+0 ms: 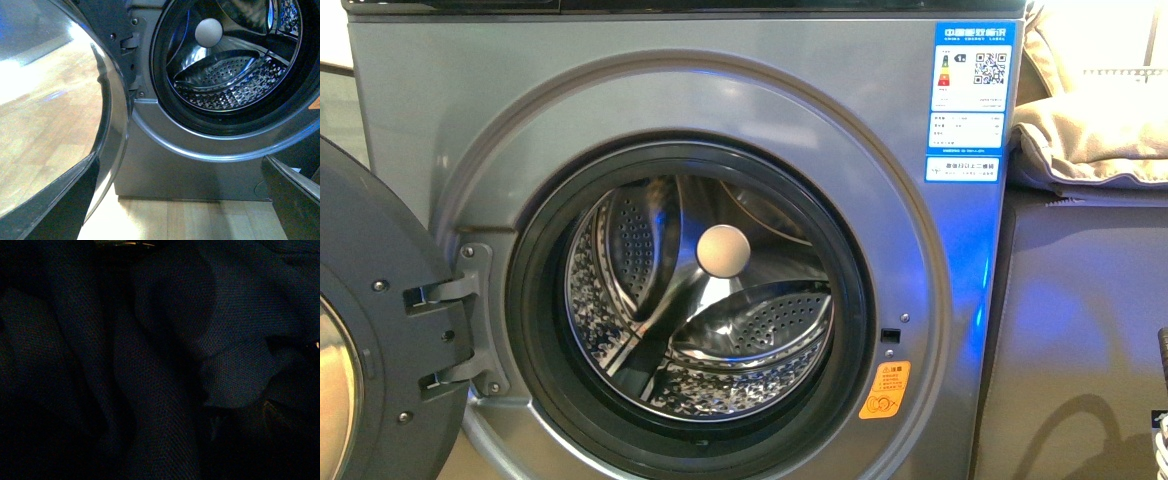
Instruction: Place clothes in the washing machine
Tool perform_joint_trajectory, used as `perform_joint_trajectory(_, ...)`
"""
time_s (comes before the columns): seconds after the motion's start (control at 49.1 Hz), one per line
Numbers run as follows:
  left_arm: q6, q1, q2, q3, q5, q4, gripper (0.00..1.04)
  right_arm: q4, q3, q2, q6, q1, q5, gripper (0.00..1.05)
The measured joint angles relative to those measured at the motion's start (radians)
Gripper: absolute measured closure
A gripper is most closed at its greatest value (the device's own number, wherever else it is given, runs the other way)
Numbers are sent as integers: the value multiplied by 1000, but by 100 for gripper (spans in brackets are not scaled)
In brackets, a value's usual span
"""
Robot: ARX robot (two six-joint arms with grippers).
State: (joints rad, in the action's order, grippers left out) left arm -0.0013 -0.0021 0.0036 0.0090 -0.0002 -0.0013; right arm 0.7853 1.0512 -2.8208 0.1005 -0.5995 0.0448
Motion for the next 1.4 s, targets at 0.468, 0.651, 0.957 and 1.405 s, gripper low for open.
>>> perform_joint_trajectory(0.468, 0, 0, 0, 0, 0, 0, 6, 0, 7, -26, -11, 0, 1, 8)
perform_joint_trajectory(0.651, 0, 0, 0, 0, 0, 0, 6, 14, 8, -45, -16, -3, 5, 8)
perform_joint_trajectory(0.957, 0, 0, 0, 0, 0, 0, 6, 31, 7, -53, -19, -10, 17, 8)
perform_joint_trajectory(1.405, 0, 0, 0, 0, 0, 0, 6, 46, 7, -65, -21, -16, 26, 8)
